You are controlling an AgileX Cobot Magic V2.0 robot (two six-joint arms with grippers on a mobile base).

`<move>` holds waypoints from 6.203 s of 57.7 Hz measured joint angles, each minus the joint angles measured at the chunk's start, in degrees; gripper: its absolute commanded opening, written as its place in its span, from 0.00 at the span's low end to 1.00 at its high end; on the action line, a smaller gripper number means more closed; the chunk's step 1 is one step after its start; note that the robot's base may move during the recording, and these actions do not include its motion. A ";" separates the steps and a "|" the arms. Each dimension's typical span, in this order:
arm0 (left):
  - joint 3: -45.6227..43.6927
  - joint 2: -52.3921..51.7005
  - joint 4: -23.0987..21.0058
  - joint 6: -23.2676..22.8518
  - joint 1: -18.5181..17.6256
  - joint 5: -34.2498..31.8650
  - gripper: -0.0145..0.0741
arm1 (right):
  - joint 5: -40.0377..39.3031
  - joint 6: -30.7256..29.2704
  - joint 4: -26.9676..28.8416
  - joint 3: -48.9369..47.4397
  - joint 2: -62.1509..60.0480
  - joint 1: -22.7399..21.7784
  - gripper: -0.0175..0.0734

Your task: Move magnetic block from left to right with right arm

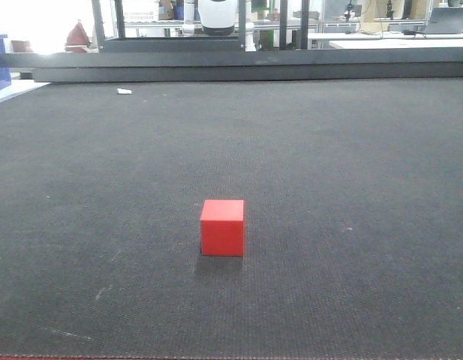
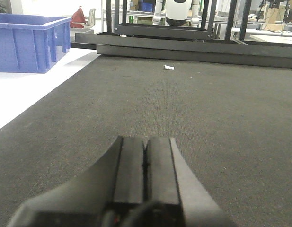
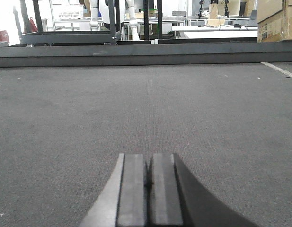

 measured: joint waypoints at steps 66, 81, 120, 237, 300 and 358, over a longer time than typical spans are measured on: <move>0.00 0.00 0.00 0.00 0.00 0.00 0.02 | 0.15 0.00 0.00 0.00 0.00 0.00 0.26; 0.00 0.00 0.00 0.00 0.00 0.00 0.02 | 10.66 0.00 0.00 -8.26 1.66 0.00 0.26; 0.00 0.00 0.00 0.00 0.00 0.00 0.02 | 34.93 6.20 -0.91 -26.50 32.80 4.80 0.30; 0.00 0.00 0.00 0.00 0.00 0.00 0.02 | 63.94 48.66 -7.05 -92.73 113.87 47.40 0.88; 0.00 0.00 0.00 0.00 0.00 0.00 0.02 | 63.04 51.85 -6.56 -92.94 115.68 47.40 0.46; 0.00 0.00 0.00 0.00 0.00 0.00 0.02 | 44.32 16.64 -5.26 -55.81 74.82 30.35 0.46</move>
